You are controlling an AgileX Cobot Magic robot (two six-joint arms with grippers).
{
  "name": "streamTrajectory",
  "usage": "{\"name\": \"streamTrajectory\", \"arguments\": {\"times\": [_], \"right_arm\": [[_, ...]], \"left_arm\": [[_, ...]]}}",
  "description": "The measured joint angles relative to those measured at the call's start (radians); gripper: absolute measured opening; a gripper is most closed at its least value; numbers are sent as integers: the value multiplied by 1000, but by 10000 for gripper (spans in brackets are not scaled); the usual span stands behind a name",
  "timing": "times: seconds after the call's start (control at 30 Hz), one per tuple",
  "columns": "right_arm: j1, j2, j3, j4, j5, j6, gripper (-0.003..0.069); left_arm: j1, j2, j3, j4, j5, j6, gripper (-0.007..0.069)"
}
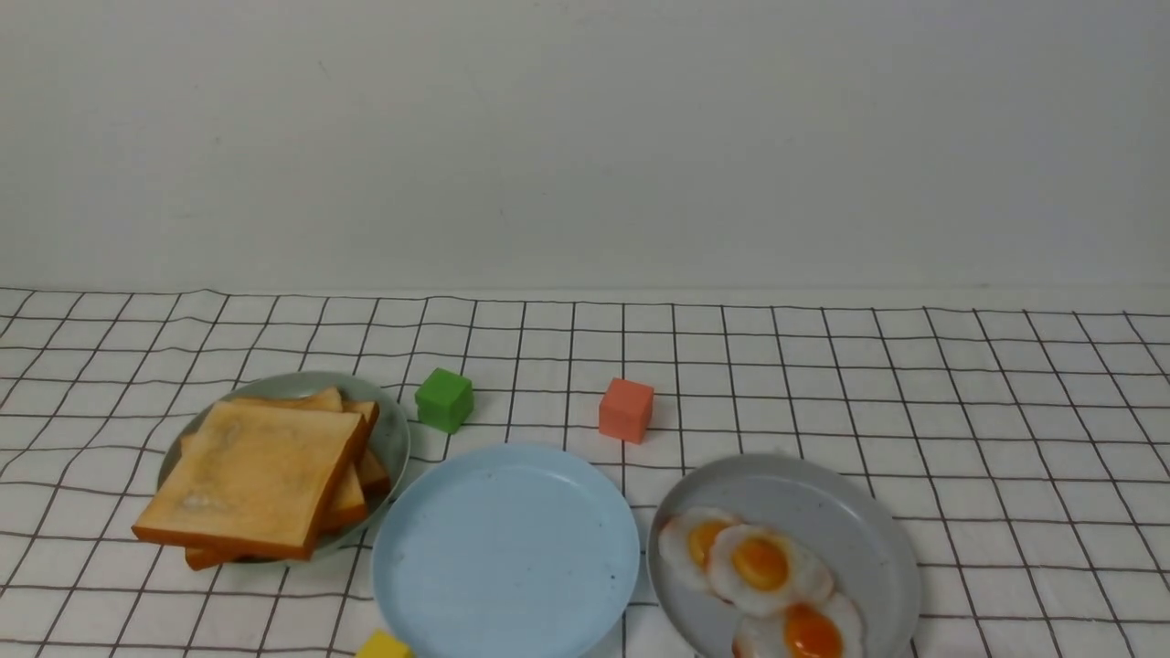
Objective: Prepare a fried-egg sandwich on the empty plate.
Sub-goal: Use the left arm to grab a slice of bread
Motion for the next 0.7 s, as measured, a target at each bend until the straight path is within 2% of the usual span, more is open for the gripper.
{"name": "streamTrajectory", "arguments": {"times": [0.13, 0.17, 0.2, 0.23, 0.3, 0.43, 0.6, 0.7], "right_arm": [[0, 136, -161, -51, 263, -1, 241], [0, 180, -182, -67, 332, -1, 241], [0, 193, -185, -73, 351, -2, 241], [0, 233, -183, -87, 401, -4, 241], [3, 277, -151, -95, 442, -4, 241], [57, 320, -57, -49, 443, -19, 241], [171, 372, 4, 101, 498, -178, 241], [254, 434, 2, 236, 579, -381, 241]], "left_arm": [[0, 151, -142, -12, 419, -162, 238], [0, 191, -153, -11, 518, -186, 238], [0, 206, -155, -10, 555, -194, 238], [0, 259, -157, -2, 676, -209, 238], [0, 339, -157, 24, 817, -222, 238], [0, 479, -157, 32, 931, -223, 238], [0, 665, -162, -67, 945, -124, 238], [30, 786, -206, -253, 936, 33, 238]]}}
